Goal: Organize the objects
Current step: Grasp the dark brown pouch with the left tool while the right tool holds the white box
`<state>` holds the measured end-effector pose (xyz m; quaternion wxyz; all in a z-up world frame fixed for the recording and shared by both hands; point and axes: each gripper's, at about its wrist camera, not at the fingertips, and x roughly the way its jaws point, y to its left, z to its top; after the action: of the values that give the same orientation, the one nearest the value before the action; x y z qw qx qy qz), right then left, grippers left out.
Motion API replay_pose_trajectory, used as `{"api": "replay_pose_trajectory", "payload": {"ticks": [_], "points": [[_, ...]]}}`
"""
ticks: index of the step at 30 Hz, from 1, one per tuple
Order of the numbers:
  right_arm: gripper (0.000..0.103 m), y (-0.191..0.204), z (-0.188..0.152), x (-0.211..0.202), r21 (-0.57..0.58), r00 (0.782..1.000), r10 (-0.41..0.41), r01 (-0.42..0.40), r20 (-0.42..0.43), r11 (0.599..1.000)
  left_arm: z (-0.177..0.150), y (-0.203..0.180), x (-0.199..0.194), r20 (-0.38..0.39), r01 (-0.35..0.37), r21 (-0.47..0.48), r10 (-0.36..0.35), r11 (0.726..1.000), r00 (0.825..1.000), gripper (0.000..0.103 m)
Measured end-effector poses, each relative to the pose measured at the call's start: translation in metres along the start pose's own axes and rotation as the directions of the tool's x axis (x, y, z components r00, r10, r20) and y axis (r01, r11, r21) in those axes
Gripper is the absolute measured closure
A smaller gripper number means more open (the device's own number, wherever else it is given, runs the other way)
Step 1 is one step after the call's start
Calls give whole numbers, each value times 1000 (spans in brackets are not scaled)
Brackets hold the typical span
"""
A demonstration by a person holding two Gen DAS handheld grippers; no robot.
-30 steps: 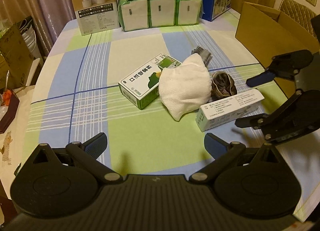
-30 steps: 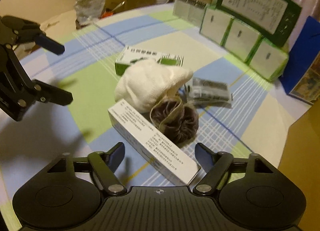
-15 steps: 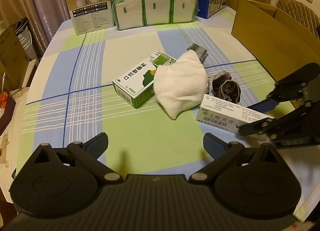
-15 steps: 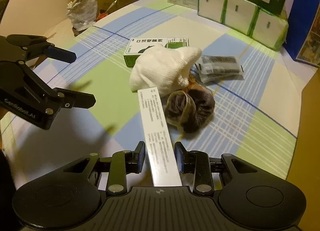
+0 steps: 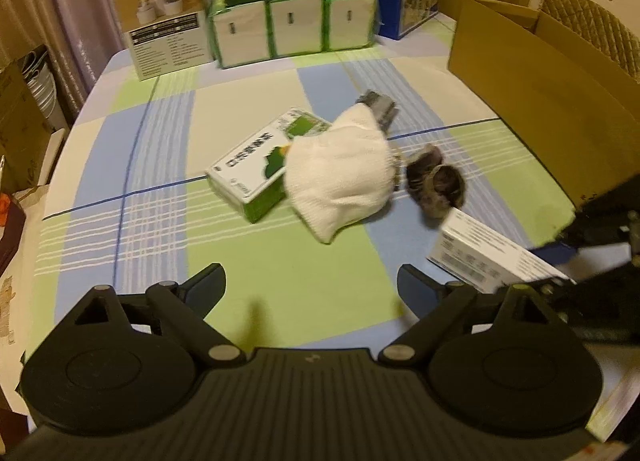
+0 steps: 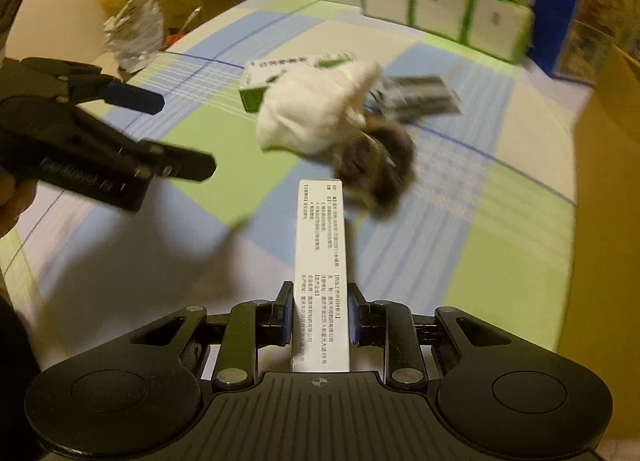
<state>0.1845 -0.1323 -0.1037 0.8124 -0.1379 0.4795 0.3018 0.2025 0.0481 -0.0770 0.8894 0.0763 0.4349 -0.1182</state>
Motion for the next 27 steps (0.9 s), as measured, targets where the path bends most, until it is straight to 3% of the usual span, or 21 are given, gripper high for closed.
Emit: {"api": "replay_pose_trajectory", "payload": {"ticks": [7,12,19,25,27], "points": [[80,-31,-26,-21,196,990,-141,135,17,971,10,-29,4,25,66,68,-68,996,997,18],[80,-46,-24,-24,226,985,-164,149,46,963,22,-52,17,46,114,152,-122,982,991,28],[80,-54,-24,-21,231,987,-152,135,58,964,38,-79,43,58,126,371,-158,920,986,39],[80,-58,-26,-16,249,987,-145,124,66,960,42,-87,65,28,144,428,-172,892,985,56],[80,-59,-26,-16,255,988,-142,120,68,959,41,-88,70,11,151,421,-171,894,985,72]]}}
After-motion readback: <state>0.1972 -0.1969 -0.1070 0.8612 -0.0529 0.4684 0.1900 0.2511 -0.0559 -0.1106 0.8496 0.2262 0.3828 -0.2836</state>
